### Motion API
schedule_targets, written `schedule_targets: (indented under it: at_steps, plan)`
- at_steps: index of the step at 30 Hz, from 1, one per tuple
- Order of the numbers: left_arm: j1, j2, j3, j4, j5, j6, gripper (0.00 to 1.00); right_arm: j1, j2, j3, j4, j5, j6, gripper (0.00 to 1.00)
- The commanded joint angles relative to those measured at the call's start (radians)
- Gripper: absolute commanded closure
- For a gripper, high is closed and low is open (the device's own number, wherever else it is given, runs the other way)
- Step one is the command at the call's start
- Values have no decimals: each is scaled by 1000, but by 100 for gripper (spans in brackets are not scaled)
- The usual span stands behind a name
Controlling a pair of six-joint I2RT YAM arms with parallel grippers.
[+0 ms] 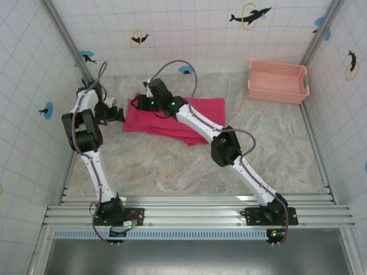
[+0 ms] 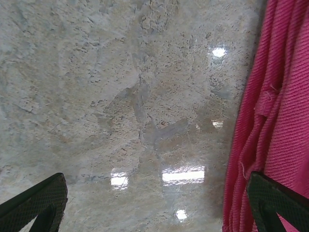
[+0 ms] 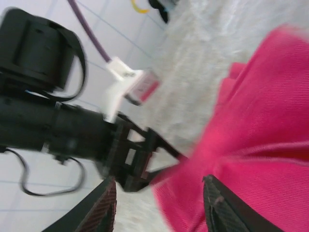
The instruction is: Roll up the long pants
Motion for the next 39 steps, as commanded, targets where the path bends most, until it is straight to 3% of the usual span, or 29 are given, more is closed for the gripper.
schedule_targets:
  at_steps: [1,4,7,12,15,19,24,30,36,39]
  plan:
    - [-7,-4,-19,6,20,-17,3,19,97,67,226,-97,194,49]
    - [-5,-16,-20,3,4,-15,2,14,77,92,147,-111,135,47]
    - [-5,-32,-20,3,-10,-11,3,-4,-36,33,24,-102,-6,46]
    - [-8,-95,-41,20,-20,-17,2,-83,-367,-274,-61,-46,-221,45]
    - [-25,-161,-76,51,-8,-34,2,-160,-567,-410,-256,61,-377,42]
    - [-119,-265,-154,120,-21,-107,3,-285,-765,-605,-475,154,-524,40]
    - [-304,-344,-285,233,-50,-166,3,-442,-997,-1075,-421,111,-531,38]
    - [-441,-288,-303,288,-10,-239,2,-504,-1059,-1440,-227,65,-494,38]
    - [-500,-251,-328,268,-88,-255,2,-516,-971,-1517,-155,53,-502,38]
    - [-499,-257,-384,296,-89,-276,2,-532,-905,-1528,-92,-20,-485,39]
